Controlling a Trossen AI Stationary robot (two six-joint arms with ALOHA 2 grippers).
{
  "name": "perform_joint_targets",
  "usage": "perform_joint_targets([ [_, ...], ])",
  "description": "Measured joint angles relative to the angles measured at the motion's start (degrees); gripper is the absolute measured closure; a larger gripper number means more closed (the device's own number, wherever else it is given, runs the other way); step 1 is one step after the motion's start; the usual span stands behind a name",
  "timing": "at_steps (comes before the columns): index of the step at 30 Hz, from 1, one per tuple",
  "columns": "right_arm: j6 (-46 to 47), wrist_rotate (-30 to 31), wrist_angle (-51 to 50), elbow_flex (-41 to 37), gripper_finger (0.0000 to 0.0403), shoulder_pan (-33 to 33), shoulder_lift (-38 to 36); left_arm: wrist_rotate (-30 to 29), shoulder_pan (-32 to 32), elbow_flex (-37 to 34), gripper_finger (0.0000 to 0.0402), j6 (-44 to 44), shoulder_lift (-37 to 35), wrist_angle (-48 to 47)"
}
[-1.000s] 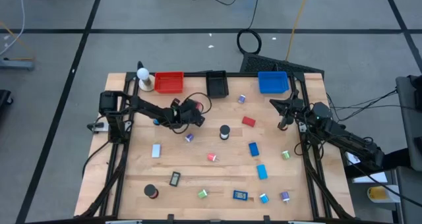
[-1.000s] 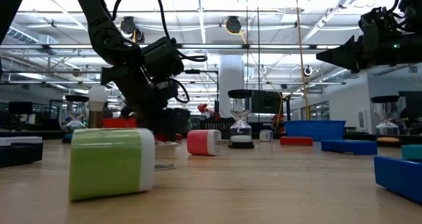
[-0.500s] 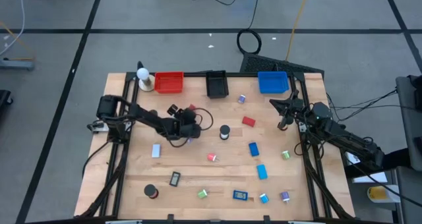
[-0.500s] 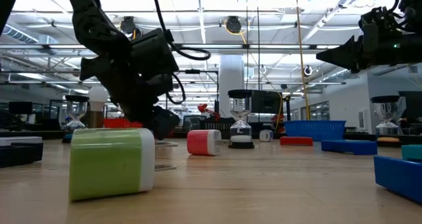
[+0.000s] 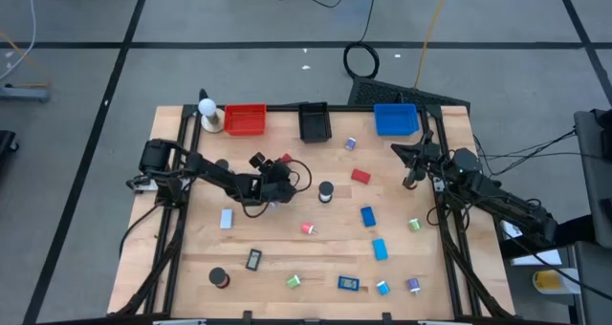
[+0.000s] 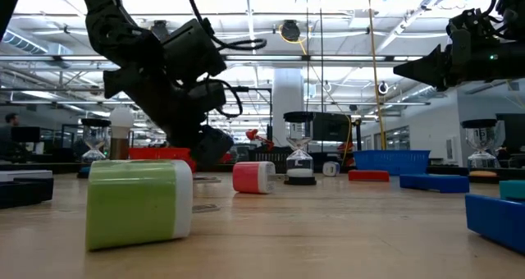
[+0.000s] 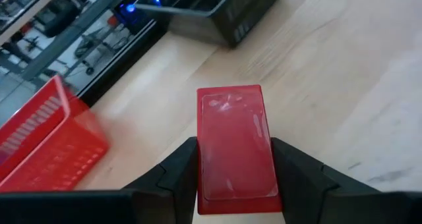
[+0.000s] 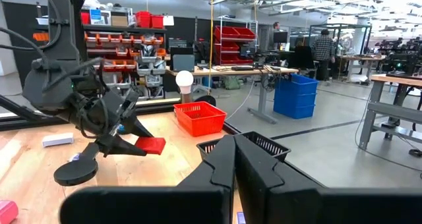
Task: Pick & Place Office items
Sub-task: Put the left red digital timer into the black bin
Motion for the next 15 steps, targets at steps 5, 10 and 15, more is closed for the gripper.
perform_joint_targets([
  [5,0.0,0.0,0.0,0.0,0.0399,0.0,0.0,4.0,1.4,-0.5,0.0240,2.8,-3.2,2.1],
  [10,0.0,0.0,0.0,0.0,0.0399,0.0,0.0,10.5,3.6,-5.5,0.0240,7.0,-9.5,11.5],
  [15,2.3,-0.1,0.7,0.0,0.0399,0.0,0.0,23.3,6.5,-14.1,0.0240,9.6,-13.5,29.3],
])
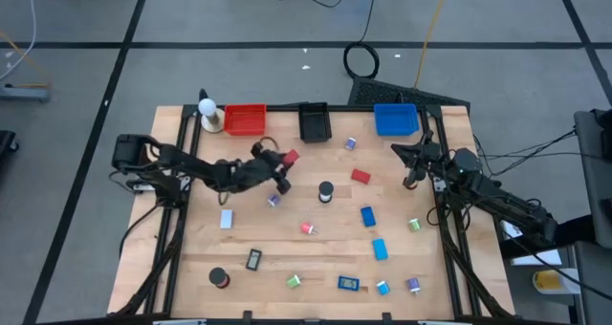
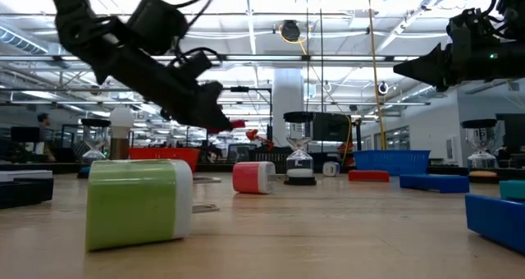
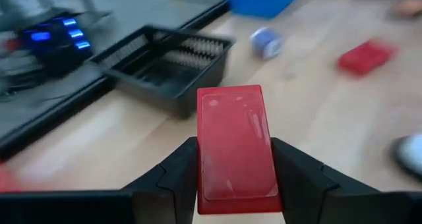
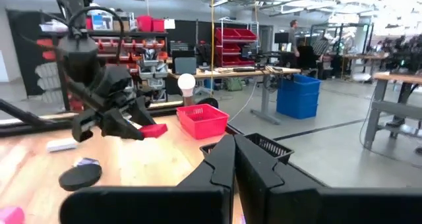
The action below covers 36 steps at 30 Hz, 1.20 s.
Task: Pick & Place Office items
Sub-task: Put the left red digital timer into the black bin
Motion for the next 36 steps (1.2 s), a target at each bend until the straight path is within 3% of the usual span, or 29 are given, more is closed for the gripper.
perform_joint_targets([
  [4,5.7,-0.2,2.7,0.0,0.0399,0.1,0.0,8.7,1.8,-3.7,0.0240,-2.5,0.0,9.1],
  [11,11.4,-0.1,4.7,0.0,0.0399,1.6,2.2,10.0,3.5,0.7,0.0240,-5.2,0.0,9.3],
  [13,11.6,-0.1,6.0,0.0,0.0399,2.2,3.5,9.4,5.7,4.7,0.0240,-7.7,0.0,4.7],
  [21,11.4,0.2,13.0,0.0,0.0399,2.9,9.6,8.9,17.3,28.8,0.0240,-12.7,4.4,-30.1],
  [29,10.1,0.3,15.8,0.0,0.0399,2.9,14.7,16.2,22.8,48.8,0.0240,-17.4,19.7,-43.6],
  [36,10.1,0.2,17.8,0.0,0.0399,2.9,17.0,15.3,24.2,58.1,0.0240,-22.0,29.8,-50.3],
])
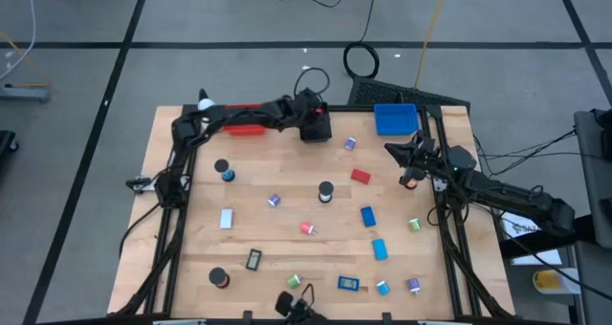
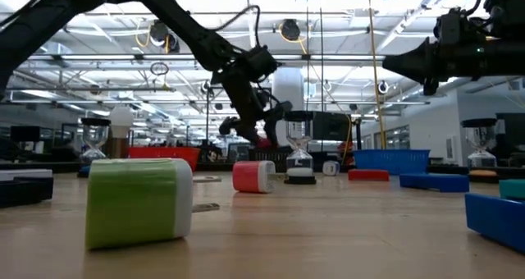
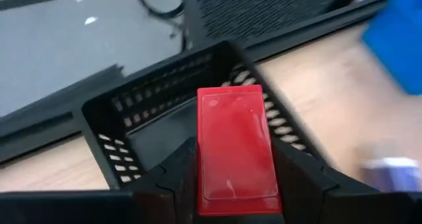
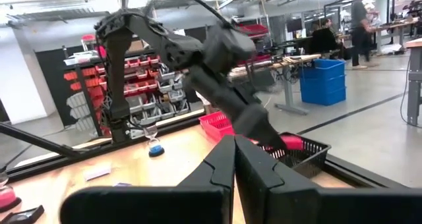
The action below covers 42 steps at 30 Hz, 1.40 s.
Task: Pick & Place Office items
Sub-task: Put the left red digital timer into the black bin, then put the orange hourglass into the blue bin
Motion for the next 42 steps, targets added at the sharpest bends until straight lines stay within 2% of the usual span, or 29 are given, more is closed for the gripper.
perform_joint_targets([
  [8,0.0,0.0,0.7,0.0,0.0399,0.0,0.2,-1.4,0.2,0.3,0.0239,-1.5,0.3,-0.6],
  [15,0.4,0.0,0.8,0.0,0.0399,0.0,0.2,-0.5,0.5,0.2,0.0212,-2.8,0.3,-2.4],
  [22,0.4,-0.1,0.8,0.0,0.0399,0.0,0.2,-0.5,0.4,0.2,0.0206,-2.5,0.3,-3.4],
  [29,0.4,-0.1,0.8,0.0,0.0399,0.0,0.2,-0.1,0.5,0.2,0.0181,0.7,-0.4,-4.7],
  [35,0.2,-0.1,0.8,0.0,0.0399,0.0,0.2,-1.1,0.3,0.2,0.0158,8.4,-5.6,-8.2],
  [39,1.2,-0.1,0.8,0.0,0.0399,0.0,0.2,-8.6,-2.0,-1.2,0.0194,16.8,-9.9,-13.5],
  [42,1.6,-0.1,0.7,0.0,0.0399,0.0,0.2,-11.8,-3.5,-7.3,0.0246,18.2,-14.0,-10.1],
])
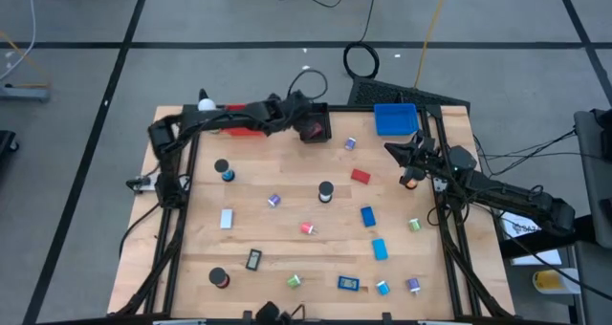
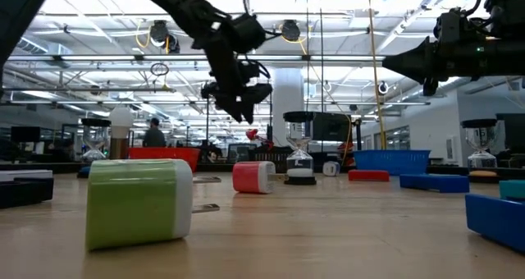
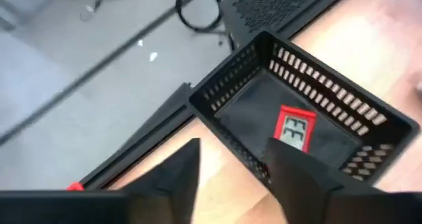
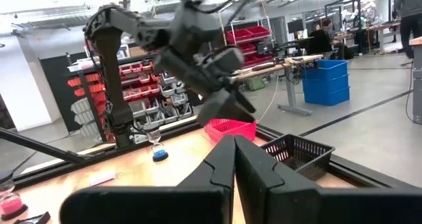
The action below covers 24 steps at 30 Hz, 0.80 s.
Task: Pick & Place Office items
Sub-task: Put the orange hourglass into the blue bin
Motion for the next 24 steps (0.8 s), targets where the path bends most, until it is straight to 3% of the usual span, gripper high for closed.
perform_joint_targets([
  [7,0.0,0.0,-1.0,0.0,0.0399,0.0,0.0,10.2,-3.1,-24.7,0.0373,6.8,-14.3,27.5],
  [9,0.0,0.0,-0.9,0.0,0.0399,0.0,0.0,13.3,-4.2,-31.8,0.0394,8.5,-18.6,34.9],
  [14,-0.4,0.0,-0.8,0.0,0.0399,0.0,0.0,17.8,-7.8,-46.2,0.0376,9.8,-28.9,47.6],
  [20,-0.5,0.0,-0.8,0.0,0.0399,0.0,0.0,17.7,-12.2,-58.2,0.0373,9.2,-38.7,52.6],
  [24,-0.5,0.0,-0.8,0.0,0.0399,0.0,0.0,17.8,-14.4,-65.5,0.0386,9.9,-41.4,62.5],
])
